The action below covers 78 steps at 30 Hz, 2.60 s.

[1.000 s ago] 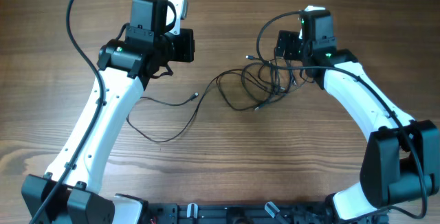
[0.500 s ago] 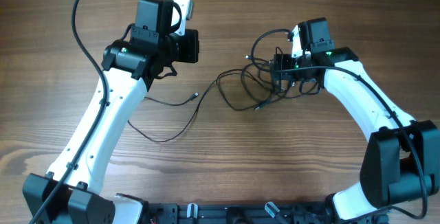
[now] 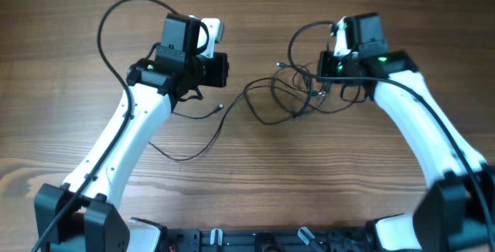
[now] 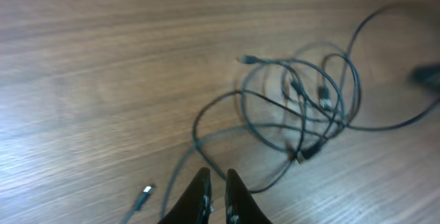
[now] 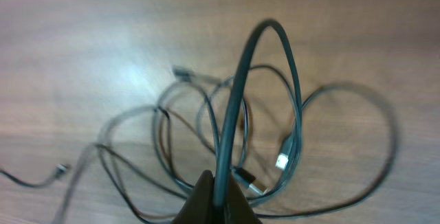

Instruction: Untangle cables

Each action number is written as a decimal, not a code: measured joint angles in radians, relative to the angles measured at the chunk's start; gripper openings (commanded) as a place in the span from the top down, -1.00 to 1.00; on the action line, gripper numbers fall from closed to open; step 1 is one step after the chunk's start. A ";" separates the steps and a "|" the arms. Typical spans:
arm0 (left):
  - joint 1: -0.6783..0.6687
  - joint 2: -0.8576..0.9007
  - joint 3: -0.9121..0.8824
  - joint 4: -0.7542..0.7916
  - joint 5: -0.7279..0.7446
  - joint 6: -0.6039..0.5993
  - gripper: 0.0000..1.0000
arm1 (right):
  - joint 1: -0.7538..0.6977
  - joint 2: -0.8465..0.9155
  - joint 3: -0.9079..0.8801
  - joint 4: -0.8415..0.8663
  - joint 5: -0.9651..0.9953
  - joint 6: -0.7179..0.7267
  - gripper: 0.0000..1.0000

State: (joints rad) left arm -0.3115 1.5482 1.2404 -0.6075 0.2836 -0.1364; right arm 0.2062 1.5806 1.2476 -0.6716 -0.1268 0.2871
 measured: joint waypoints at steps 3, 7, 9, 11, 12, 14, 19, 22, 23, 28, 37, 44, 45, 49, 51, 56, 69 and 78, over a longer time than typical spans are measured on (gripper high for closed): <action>-0.015 0.004 -0.047 0.074 0.072 -0.001 0.49 | 0.000 -0.120 0.073 -0.118 0.086 0.000 0.91; -0.106 0.004 -0.053 0.093 0.108 -0.007 0.33 | 0.000 -0.285 0.108 -0.242 0.293 0.012 0.91; -0.141 0.004 -0.054 0.108 0.112 -0.007 0.31 | 0.000 -0.319 0.108 -0.303 0.394 0.019 0.92; -0.178 0.005 -0.056 0.133 0.112 -0.007 0.28 | 0.000 -0.329 0.108 -0.345 0.455 0.027 0.91; -0.197 0.006 -0.056 0.149 0.112 -0.007 0.24 | 0.000 -0.330 0.108 -0.368 0.488 0.032 0.91; -0.230 0.010 -0.056 0.169 0.116 -0.012 0.22 | 0.000 -0.330 0.108 -0.391 0.540 0.042 0.92; -0.286 0.112 -0.056 0.204 0.132 -0.038 0.24 | -0.007 -0.330 0.108 -0.484 0.690 0.147 0.91; -0.312 0.164 -0.057 0.244 0.134 -0.045 0.23 | -0.044 -0.330 0.108 -0.500 0.731 0.183 0.91; -0.317 0.172 -0.057 0.257 0.134 -0.046 0.24 | -0.052 -0.330 0.108 -0.499 0.737 0.188 0.91; -0.325 0.192 -0.058 0.274 0.134 -0.050 0.19 | -0.052 -0.328 0.108 -0.491 0.720 0.192 0.92; -0.325 0.341 -0.059 0.355 0.121 0.080 -0.58 | -0.052 -0.218 0.108 -0.427 0.533 0.177 0.92; -0.315 0.342 -0.059 0.412 0.106 0.231 -0.86 | -0.052 -0.215 0.108 -0.389 0.408 0.146 0.92; -0.314 0.343 -0.059 0.425 0.102 0.235 -0.86 | -0.052 -0.215 0.108 -0.389 0.395 0.143 0.91; -0.310 0.353 -0.059 0.485 0.042 0.297 -0.83 | -0.052 -0.215 0.108 -0.389 0.347 0.127 0.91; -0.308 0.355 -0.059 0.485 0.032 0.347 -0.79 | -0.052 -0.215 0.108 -0.389 0.332 0.125 0.91; -0.307 0.394 -0.059 0.478 0.079 0.474 -0.58 | -0.052 -0.215 0.108 -0.389 0.315 0.116 0.92; -0.252 0.449 -0.058 0.431 -0.011 0.451 0.92 | -0.052 -0.213 0.075 -0.289 0.291 0.116 0.91; -0.145 0.291 -0.059 0.257 -0.040 0.387 0.91 | -0.052 0.011 -0.029 -0.054 0.255 0.096 0.66</action>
State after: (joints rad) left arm -0.4561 1.8397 1.1816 -0.3508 0.2436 0.2508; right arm 0.1543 1.5917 1.2186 -0.7258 0.1284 0.3832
